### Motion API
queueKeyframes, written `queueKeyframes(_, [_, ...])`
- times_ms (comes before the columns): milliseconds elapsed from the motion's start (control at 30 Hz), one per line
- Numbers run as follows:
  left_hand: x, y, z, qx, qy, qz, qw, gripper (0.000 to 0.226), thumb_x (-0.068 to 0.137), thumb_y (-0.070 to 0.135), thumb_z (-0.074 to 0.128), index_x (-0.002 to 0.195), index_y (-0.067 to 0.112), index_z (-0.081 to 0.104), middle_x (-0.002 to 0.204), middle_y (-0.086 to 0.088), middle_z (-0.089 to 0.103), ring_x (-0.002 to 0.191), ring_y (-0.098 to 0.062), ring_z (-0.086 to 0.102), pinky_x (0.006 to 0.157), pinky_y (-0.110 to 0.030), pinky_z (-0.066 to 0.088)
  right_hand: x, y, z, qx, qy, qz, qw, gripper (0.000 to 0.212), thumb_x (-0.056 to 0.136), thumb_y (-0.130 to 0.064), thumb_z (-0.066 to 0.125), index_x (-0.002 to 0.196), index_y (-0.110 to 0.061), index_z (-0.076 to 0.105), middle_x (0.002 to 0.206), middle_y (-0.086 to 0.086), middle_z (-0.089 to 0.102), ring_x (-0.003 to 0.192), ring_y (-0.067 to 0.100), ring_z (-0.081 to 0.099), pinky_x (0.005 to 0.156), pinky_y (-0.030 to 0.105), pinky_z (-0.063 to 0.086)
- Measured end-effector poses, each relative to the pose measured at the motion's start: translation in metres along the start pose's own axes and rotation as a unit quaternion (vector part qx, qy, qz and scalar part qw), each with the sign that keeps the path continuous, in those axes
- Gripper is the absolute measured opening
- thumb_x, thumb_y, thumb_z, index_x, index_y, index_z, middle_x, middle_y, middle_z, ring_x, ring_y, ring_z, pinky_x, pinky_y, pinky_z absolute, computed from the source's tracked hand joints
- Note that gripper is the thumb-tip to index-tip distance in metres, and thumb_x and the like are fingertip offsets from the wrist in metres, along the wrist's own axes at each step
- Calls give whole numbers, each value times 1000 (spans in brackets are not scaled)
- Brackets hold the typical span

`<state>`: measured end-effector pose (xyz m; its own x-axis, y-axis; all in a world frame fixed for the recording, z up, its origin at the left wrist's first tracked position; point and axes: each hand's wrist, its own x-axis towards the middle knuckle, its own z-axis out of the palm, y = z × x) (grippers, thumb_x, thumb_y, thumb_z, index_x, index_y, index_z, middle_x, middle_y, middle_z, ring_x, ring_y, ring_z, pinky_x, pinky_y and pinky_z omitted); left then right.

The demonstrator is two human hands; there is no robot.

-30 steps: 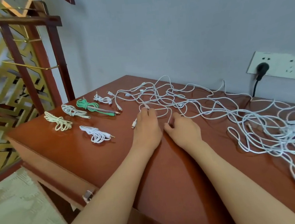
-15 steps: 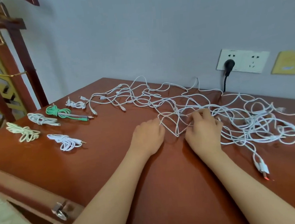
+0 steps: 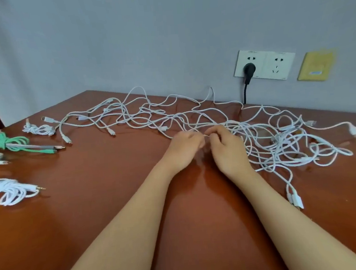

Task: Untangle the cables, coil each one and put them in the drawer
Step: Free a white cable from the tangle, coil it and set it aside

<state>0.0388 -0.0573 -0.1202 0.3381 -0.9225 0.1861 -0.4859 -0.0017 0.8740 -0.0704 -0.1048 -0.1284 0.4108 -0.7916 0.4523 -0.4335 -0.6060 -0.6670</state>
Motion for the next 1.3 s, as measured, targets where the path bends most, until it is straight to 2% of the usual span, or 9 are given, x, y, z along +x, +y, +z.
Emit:
queueKeyframes(100, [11, 1, -8, -330, 59, -106, 936, 41, 89, 5, 31, 49, 16, 36, 35, 10, 25, 30, -3, 20, 35, -16, 21, 5, 3, 0, -15, 50, 12, 999, 29, 93, -18, 46, 64, -20, 45, 64, -3, 52, 69, 17, 48, 60, 29, 27])
queueKeyframes(167, [12, -3, -13, -413, 72, -109, 901, 34, 89, 8, 29, 57, 14, 35, 34, 10, 24, 29, -4, 18, 37, -17, 20, 5, 2, -1, 23, 64, 10, 998, 38, 93, -18, 49, 56, -21, 43, 54, -4, 42, 56, 7, 43, 55, 21, 30])
queueKeyframes(267, [9, -3, -7, -375, 9, -83, 923, 29, 90, 5, 30, 65, 10, 44, 36, 8, 32, 32, -5, 24, 37, -17, 24, 6, 2, -1, 131, 103, 7, 986, 30, 94, -19, 50, 67, -9, 58, 60, 3, 55, 58, 4, 44, 64, 20, 36])
queueKeyframes(433, [3, 7, -1, -349, -95, -98, 927, 27, 94, 14, 34, 71, 13, 48, 40, 8, 27, 32, -6, 19, 39, -16, 20, 3, -3, 9, 237, 90, -2, 967, 33, 99, -16, 43, 70, -25, 56, 48, -11, 57, 50, 6, 52, 60, 24, 44])
queueKeyframes(633, [0, 10, 5, -381, -65, -69, 920, 40, 98, 46, 29, 92, 15, 53, 61, 2, 49, 42, -7, 39, 39, -17, 34, 3, -8, 10, 201, 52, 15, 978, 31, 97, -21, 48, 68, -21, 59, 60, -3, 59, 57, 8, 57, 58, 23, 45])
queueKeyframes(800, [3, 6, 16, -299, -17, -19, 954, 42, 103, 31, 24, 91, 15, 61, 90, 0, 63, 93, -17, 60, 95, -36, 45, 2, -7, 10, 132, -17, 23, 991, 45, 95, -19, 45, 50, -13, 44, 41, -7, 45, 47, 7, 39, 54, 29, 31])
queueKeyframes(933, [9, 8, 8, -363, 81, -71, 925, 54, 102, 28, 35, 56, 15, 62, 59, 0, 61, 67, -19, 58, 76, -37, 49, 0, -12, 11, 192, -78, 28, 978, 39, 94, -19, 48, 56, -25, 48, 46, -17, 52, 45, -4, 49, 57, 22, 36])
queueKeyframes(1067, [13, 5, -12, -499, 150, -90, 849, 46, 103, 24, 28, 65, 9, 47, 50, 0, 62, 59, -12, 60, 59, -21, 52, 0, -14, 14, 204, -86, 29, 975, 30, 92, -21, 52, 62, -25, 55, 40, -11, 50, 39, 2, 44, 54, 23, 32])
queueKeyframes(1300, [17, 1, -18, -427, 217, -125, 869, 35, 101, 14, 28, 78, 8, 53, 69, -6, 57, 45, -10, 59, 45, -19, 51, -1, -14, 11, 218, -132, -4, 967, 25, 96, -9, 42, 89, -19, 63, 46, -6, 51, 41, 7, 44, 56, 18, 38])
